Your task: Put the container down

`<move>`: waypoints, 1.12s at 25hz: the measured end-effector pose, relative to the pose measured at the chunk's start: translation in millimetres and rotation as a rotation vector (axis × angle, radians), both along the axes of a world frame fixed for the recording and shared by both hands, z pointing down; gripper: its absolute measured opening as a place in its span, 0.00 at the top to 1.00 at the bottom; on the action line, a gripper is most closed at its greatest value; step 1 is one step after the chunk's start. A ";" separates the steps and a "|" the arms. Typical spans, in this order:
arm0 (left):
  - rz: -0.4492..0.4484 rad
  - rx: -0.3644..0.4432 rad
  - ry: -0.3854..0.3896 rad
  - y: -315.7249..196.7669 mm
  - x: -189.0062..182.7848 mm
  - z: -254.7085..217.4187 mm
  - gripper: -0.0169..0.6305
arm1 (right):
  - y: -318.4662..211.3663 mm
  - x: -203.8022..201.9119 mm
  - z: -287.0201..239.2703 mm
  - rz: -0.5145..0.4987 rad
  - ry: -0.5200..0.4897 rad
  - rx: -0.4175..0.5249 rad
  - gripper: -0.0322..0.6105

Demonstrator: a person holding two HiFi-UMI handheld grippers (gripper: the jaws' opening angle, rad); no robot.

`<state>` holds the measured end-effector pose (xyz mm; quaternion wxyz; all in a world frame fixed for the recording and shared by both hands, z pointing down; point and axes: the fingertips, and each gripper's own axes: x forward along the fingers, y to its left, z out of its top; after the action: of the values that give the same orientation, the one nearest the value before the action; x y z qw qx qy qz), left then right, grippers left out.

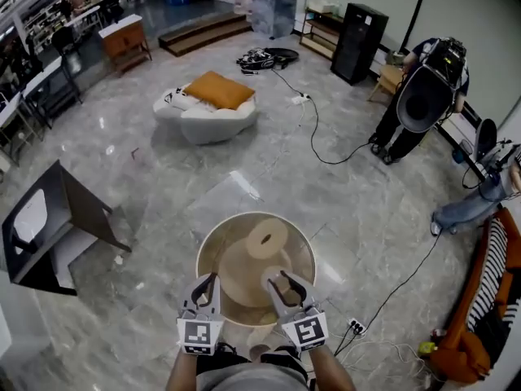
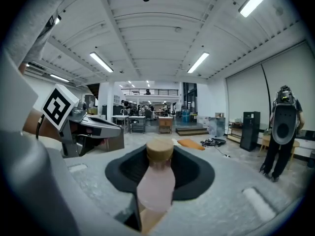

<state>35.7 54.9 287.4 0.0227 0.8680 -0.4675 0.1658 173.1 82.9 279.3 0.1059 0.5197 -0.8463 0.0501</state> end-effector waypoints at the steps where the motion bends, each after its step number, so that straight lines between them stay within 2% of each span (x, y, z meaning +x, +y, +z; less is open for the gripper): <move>1: -0.027 0.000 -0.001 -1.5 -1.3 1.6 0.94 | -3.6 0.7 1.6 -0.022 -0.001 -0.001 0.74; 10: -0.150 -0.014 -0.012 -18.0 -40.2 21.1 0.94 | -42.0 -38.7 23.8 -0.148 -0.003 0.012 0.74; 24: -0.181 -0.073 0.012 -67.3 -88.4 91.9 0.94 | -103.0 -91.7 91.9 -0.162 0.010 -0.037 0.74; 28: -0.228 -0.136 0.077 -78.4 -94.7 116.2 0.94 | -114.4 -103.1 121.5 -0.171 0.024 -0.050 0.74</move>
<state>-59.0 -23.5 403.6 0.1182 0.8114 -0.5495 0.1603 70.0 -31.6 400.8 0.1327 0.4432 -0.8848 0.0558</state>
